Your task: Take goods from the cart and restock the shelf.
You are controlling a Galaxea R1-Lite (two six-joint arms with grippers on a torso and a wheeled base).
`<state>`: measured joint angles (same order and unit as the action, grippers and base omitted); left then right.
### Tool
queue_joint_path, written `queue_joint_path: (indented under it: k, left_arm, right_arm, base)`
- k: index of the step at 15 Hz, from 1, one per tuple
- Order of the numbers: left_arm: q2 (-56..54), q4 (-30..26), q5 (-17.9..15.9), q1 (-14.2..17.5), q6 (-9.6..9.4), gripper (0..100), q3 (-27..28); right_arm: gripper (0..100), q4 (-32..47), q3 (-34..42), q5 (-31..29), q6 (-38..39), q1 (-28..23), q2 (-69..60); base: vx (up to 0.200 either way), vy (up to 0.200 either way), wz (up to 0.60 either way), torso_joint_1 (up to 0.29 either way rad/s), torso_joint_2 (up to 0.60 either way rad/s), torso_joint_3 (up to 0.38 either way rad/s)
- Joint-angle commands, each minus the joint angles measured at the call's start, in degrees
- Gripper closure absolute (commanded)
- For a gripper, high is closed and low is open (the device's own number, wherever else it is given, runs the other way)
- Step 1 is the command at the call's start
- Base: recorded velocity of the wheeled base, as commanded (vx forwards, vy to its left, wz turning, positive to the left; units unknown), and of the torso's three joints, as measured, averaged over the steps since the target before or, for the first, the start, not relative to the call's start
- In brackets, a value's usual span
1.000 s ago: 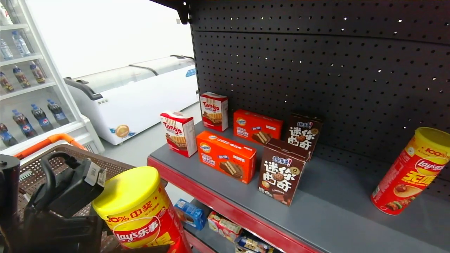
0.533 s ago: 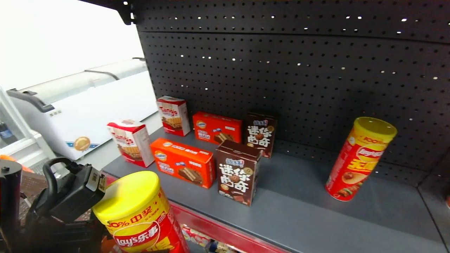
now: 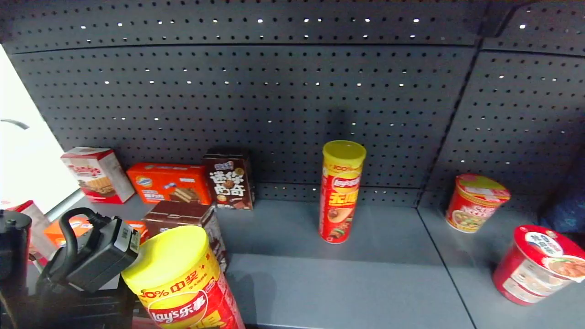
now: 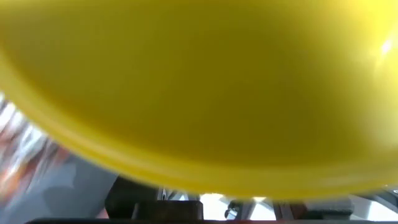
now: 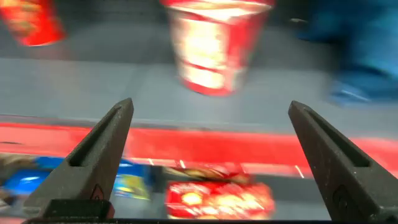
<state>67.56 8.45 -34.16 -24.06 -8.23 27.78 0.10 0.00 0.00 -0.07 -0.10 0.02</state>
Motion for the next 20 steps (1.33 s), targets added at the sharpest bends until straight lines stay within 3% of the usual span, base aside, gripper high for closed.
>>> queue_joint_path:
  k: [1, 12, 14, 20]
  left_arm:
    - [0.03, 0.17, 0.06, -0.02, 0.05, 100, -0.01]
    - [-1.38, 0.17, 0.32, -0.11, 0.05, 100, 1.05]
    - [-2.17, -0.19, 1.02, -2.04, 0.14, 100, 2.63]
    - [-2.26, -0.27, 7.26, -6.96, 0.23, 100, 3.33]
  right_arm:
    - [0, -0.01, 0.00, 0.00, -0.01, 0.01, -0.02]
    - [0, -0.01, 0.00, 0.00, -0.01, 0.01, -0.02]
    - [0, -0.01, -0.09, 0.70, -0.54, 0.10, -0.02]
    - [0, 0.17, -0.35, 0.97, -2.65, 0.10, -0.02]
  base:
    - [0.000, 0.000, 0.00, 0.000, 0.00, 0.000]
    - [0.000, 0.000, 0.00, 0.000, 0.00, 0.000]
    - [0.000, 0.000, 0.00, 0.000, 0.00, 0.000]
    - [0.000, 0.000, 0.00, 0.000, 0.00, 0.000]
